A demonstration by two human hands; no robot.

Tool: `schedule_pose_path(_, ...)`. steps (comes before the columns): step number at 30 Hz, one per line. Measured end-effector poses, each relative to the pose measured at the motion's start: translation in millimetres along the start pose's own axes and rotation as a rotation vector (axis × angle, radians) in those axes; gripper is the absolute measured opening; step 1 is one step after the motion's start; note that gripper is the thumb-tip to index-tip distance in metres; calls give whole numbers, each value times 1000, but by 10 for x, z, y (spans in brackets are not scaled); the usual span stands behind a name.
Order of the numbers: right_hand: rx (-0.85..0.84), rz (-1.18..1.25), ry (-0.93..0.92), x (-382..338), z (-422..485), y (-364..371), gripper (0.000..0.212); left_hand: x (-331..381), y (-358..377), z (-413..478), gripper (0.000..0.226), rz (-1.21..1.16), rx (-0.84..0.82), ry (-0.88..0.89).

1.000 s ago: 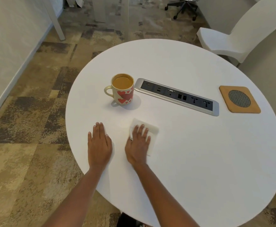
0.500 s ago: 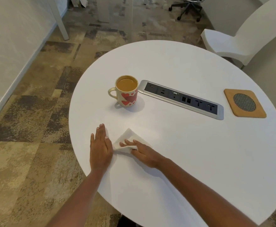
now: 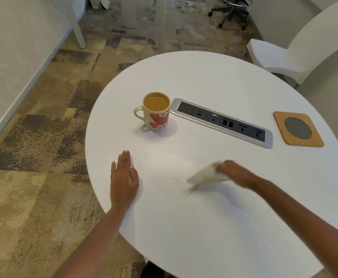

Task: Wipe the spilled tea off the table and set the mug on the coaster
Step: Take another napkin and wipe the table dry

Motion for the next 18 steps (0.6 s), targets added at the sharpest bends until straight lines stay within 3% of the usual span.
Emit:
schedule_pose_path(3,375,708,-4,285,-197,-425,20,5,5,3,56,11,1,-3)
schedule_pose_path(5,434,1005,-40,382,-258,-498,20,9,11,5,56,21,3,0)
schedule_pose_path(7,373,1166,-80,368,-215,-441,19,11,18,5,56,39,3,5)
schedule_pose_path(13,227,1111,137,527,4,24,21,6,26,3,55,60,1,-4)
schedule_pose_path(18,176,1107,112,613,2,85,33,11,20,3,55,60,3,-8)
Point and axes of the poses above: each hand's wrist, its own z-axis towards the middle knuckle, its own y-axis out of the palm, x = y × z, the point moved 7 cm from there along z, towards the middle knuckle, and after that the axes turned 12 degrees about -x, right-handed, at the moved point
